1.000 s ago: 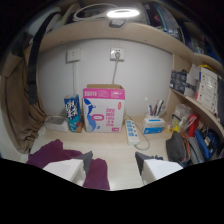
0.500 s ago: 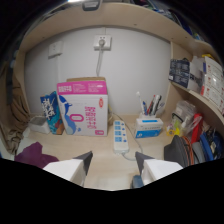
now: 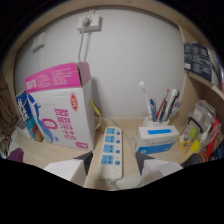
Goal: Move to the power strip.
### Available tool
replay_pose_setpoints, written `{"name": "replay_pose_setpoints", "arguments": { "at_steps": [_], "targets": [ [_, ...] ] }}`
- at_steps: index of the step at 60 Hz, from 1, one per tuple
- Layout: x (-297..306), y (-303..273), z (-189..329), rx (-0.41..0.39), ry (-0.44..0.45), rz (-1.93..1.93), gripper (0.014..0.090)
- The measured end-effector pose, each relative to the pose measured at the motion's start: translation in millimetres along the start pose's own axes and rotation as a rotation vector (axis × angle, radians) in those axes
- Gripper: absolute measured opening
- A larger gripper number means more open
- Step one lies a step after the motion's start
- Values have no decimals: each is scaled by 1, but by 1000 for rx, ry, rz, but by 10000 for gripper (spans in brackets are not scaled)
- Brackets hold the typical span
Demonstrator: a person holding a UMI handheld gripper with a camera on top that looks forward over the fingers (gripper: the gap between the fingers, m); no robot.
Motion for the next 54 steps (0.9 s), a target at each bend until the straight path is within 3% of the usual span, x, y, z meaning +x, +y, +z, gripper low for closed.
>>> {"name": "replay_pose_setpoints", "arguments": {
  "at_steps": [16,54],
  "targets": [
    [-1,8,39,-31,-16,16,866],
    [-3,17,44,-58,-12,23,868]
  ]
}}
